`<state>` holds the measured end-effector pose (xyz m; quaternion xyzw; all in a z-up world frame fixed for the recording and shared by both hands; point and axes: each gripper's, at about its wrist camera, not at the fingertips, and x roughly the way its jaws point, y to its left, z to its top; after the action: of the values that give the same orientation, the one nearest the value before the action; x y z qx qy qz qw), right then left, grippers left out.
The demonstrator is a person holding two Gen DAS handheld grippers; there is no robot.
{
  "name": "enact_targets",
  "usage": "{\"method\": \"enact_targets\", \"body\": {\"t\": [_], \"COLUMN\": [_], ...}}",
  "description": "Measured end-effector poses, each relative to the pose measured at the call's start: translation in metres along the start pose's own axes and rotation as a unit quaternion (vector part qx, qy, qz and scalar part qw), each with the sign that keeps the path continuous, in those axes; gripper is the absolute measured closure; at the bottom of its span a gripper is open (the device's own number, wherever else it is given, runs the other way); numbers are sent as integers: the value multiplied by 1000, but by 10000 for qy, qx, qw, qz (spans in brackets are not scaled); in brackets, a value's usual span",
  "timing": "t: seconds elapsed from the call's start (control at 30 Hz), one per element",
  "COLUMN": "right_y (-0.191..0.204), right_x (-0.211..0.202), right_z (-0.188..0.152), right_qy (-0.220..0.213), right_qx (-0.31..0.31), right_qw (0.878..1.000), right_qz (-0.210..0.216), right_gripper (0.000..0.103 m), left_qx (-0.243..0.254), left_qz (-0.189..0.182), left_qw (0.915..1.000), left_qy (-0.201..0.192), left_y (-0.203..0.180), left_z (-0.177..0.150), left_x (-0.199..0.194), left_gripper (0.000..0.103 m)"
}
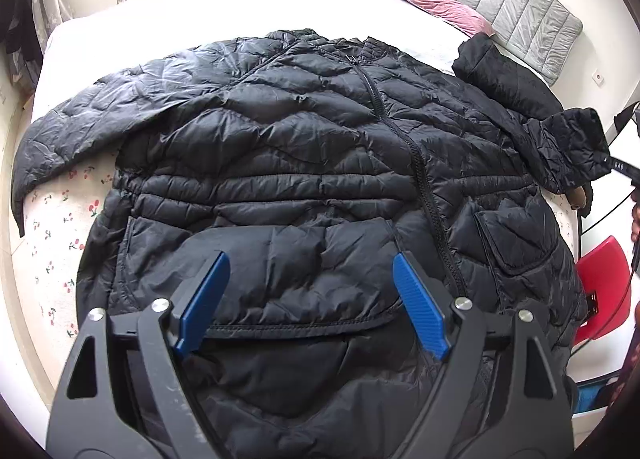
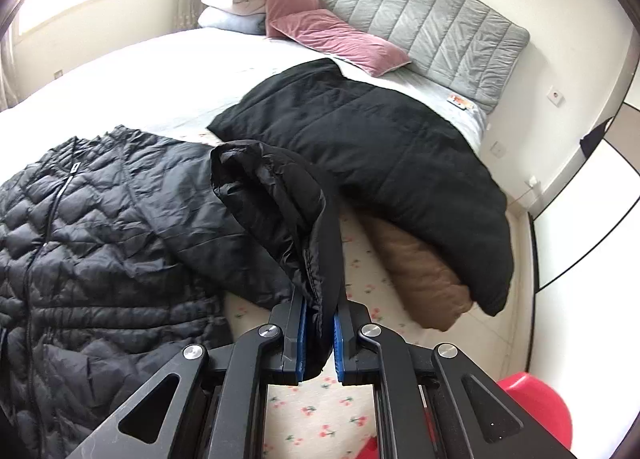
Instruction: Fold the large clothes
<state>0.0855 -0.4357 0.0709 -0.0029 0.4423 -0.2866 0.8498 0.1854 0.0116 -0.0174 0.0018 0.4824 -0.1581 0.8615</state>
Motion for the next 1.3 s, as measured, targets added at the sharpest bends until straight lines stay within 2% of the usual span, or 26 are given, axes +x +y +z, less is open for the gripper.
{"method": "enact_targets", "body": {"t": [0.1,0.2,0.23,0.27,0.3,0.33,0.4,0.5,0.57,0.63,0.67,0.73,0.83,0.93,0.97,1.03,1.1,1.2,1.3], "right_y": [-37,-79,-95,-107,-114,-119,-116,-79,-36,12,32,85,146,173,173,160,153,149,127], "right_x": [9,16,17,16,13,7,-1,-5,-1,6,10,22,40,72,78,79,74,63,51], "right_z": [14,28,32,34,35,37,38,41,41,40,37,26,-13,-58,-69,-84,-84,-90,-91], "right_qy": [30,-37,-14,-13,-65,-166,-297,-386,-324,-189,-135,27,199,503,453,-39,-9,12,97], "right_qx": [124,412,650,887,1002,1133,1229,960,694,445,345,38,-302,-625,-624,-316,-190,-356,-225], "right_qw": [9990,9925,9877,9805,9763,9733,9771,9895,9968,9980,9971,9890,9726,9678,9672,9615,9614,9636,9601], "right_qz": [-422,-1150,-1420,-1756,-1919,-1989,-1710,-1006,-247,410,660,1477,2295,2384,2418,2730,2745,2650,2787], "right_gripper": [94,91,85,84,76,63,45,43,42,39,39,37,37,36,35,35,35,34,33], "left_qx": [56,113,127,141,155,166,208,327,307,198,166,195,550,778,817,702,647,757,826], "left_qz": [86,130,136,145,151,158,153,140,71,-84,-154,-315,-426,-469,-506,-705,-710,-609,-656], "left_qw": [9999,9999,9998,9998,9998,9997,9997,9993,9993,9994,9993,9986,9968,9958,9951,9946,9950,9952,9944], "left_qy": [17,-5,-13,-13,-16,-19,-41,-137,-204,-269,-313,-390,-398,-119,-254,-301,-256,-100,-47], "left_y": [2,3,3,4,4,5,4,-1,-5,-9,-10,-16,-24,-24,-23,-19,-18,-22,-22], "left_z": [2,4,6,8,10,13,20,32,41,50,52,51,35,9,3,2,-2,-11,-19], "left_x": [-3,-7,-9,-9,-10,-10,-11,-7,1,13,19,33,62,90,88,83,79,70,54], "left_gripper": [19,19,19,19,19,19,19,19,19,19,19,19,19,19,18,15,15,15,15]}}
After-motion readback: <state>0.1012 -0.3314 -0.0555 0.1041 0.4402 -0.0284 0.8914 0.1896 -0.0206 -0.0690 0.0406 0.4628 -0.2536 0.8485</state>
